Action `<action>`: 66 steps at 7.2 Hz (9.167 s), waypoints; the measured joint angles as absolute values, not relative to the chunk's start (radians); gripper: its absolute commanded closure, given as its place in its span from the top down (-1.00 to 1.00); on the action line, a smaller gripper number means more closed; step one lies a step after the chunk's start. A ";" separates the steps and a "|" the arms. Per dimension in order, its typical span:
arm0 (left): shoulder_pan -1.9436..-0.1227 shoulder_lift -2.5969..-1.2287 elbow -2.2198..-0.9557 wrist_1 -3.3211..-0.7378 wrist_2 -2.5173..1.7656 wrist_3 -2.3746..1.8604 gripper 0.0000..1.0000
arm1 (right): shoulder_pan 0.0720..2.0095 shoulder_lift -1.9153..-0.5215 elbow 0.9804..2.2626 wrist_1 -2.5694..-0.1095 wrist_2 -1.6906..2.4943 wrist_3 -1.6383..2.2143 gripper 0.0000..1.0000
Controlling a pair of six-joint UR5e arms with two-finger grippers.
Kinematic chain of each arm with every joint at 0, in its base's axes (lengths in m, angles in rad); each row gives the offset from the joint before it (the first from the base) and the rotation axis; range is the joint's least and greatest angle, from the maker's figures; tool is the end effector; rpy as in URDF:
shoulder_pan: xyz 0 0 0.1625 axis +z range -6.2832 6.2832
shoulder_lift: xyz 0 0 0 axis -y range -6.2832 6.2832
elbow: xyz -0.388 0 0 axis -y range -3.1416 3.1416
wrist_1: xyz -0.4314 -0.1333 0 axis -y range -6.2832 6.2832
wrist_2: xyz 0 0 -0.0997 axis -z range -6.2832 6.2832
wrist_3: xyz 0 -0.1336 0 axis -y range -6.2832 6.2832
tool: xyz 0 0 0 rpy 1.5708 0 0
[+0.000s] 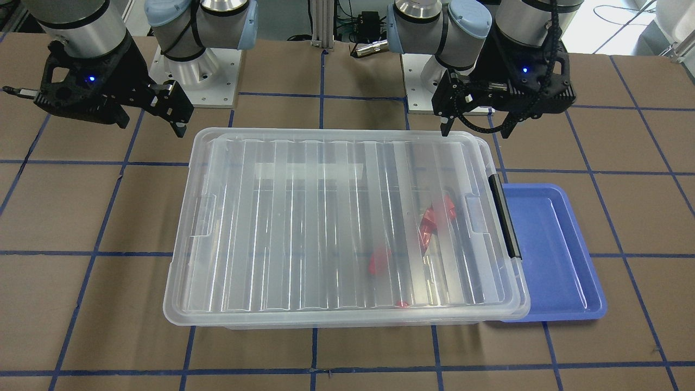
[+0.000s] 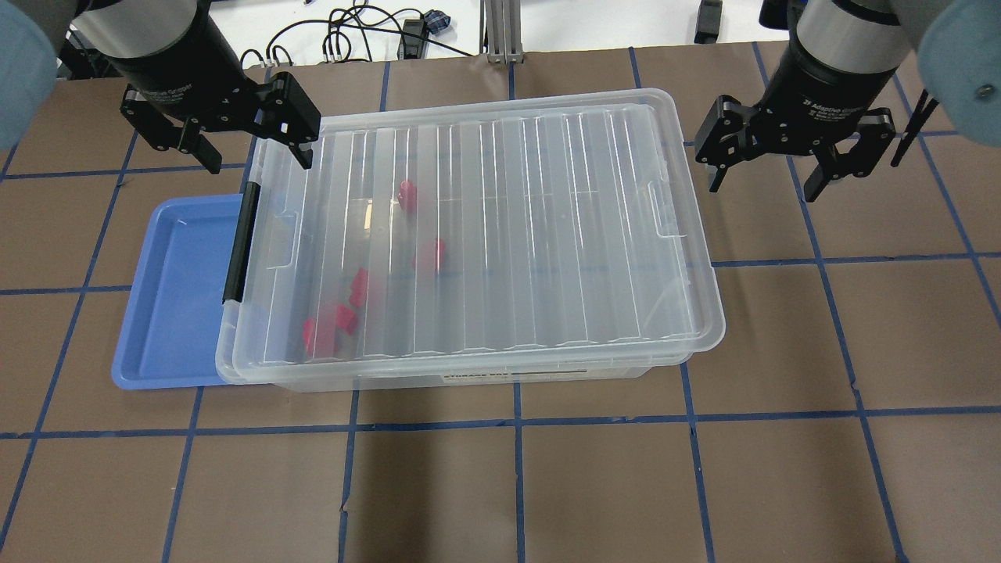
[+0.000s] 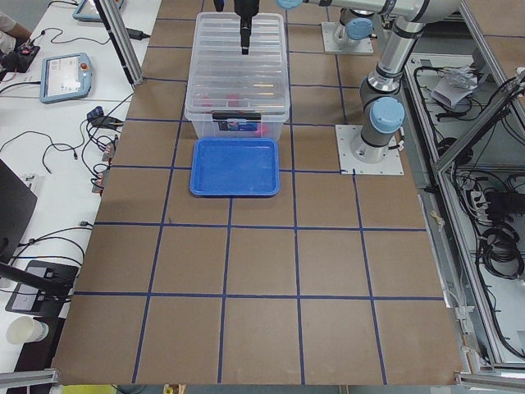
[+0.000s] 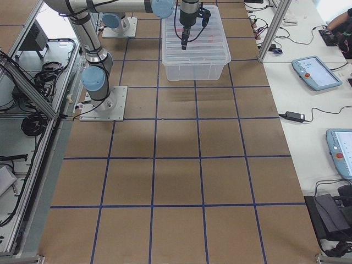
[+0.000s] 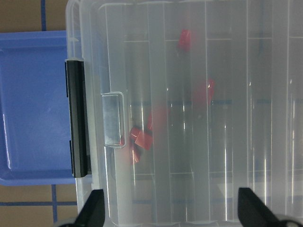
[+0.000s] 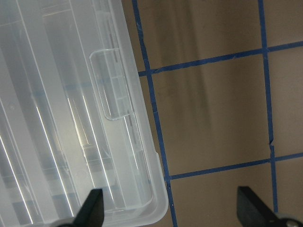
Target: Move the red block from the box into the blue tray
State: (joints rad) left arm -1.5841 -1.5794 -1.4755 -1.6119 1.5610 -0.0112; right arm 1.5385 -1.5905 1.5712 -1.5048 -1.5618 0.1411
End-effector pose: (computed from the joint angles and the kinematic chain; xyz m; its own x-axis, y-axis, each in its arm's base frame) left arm -0.1418 -0.5370 0.4589 -0.9999 0.0026 0.0103 0.0021 0.9990 -0.0455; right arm 0.1177 -0.5211 0.4206 -0.9850 0.1728 -0.0023 0.1725 0.9839 0.0475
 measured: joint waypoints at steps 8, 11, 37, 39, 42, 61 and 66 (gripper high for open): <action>-1.584 -1.572 -1.476 -1.615 1.564 -0.010 1.00 | 1.540 -1.491 1.574 -1.590 -1.569 0.138 1.00; -1.584 -1.574 -1.477 -1.614 1.566 -0.009 1.00 | 1.540 -1.438 1.577 -1.623 -1.572 0.134 1.00; -1.586 -1.574 -1.478 -1.615 1.563 -0.014 1.00 | 1.340 -1.313 1.586 -1.669 -1.652 -0.160 1.00; -1.586 -1.573 -1.478 -1.616 1.564 -0.014 1.00 | 1.308 -1.313 1.585 -1.673 -1.674 -0.222 1.00; -1.592 -1.586 -1.479 -1.619 1.564 -0.012 1.00 | 1.278 -1.313 1.585 -1.698 -1.718 -0.297 1.00; -1.585 -1.891 -2.007 -0.761 1.557 0.119 0.67 | 1.209 -1.322 1.578 -1.737 -1.738 -0.417 1.00; -1.587 -1.924 -2.020 -0.753 1.565 0.116 -0.51 | 1.217 -1.405 1.499 -1.637 -1.727 -0.406 1.00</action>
State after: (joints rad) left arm -1.5870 -1.9237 -2.0201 -0.7530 1.5652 0.1160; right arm 1.2174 -1.4051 1.4993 -1.6368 -1.7267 -0.4065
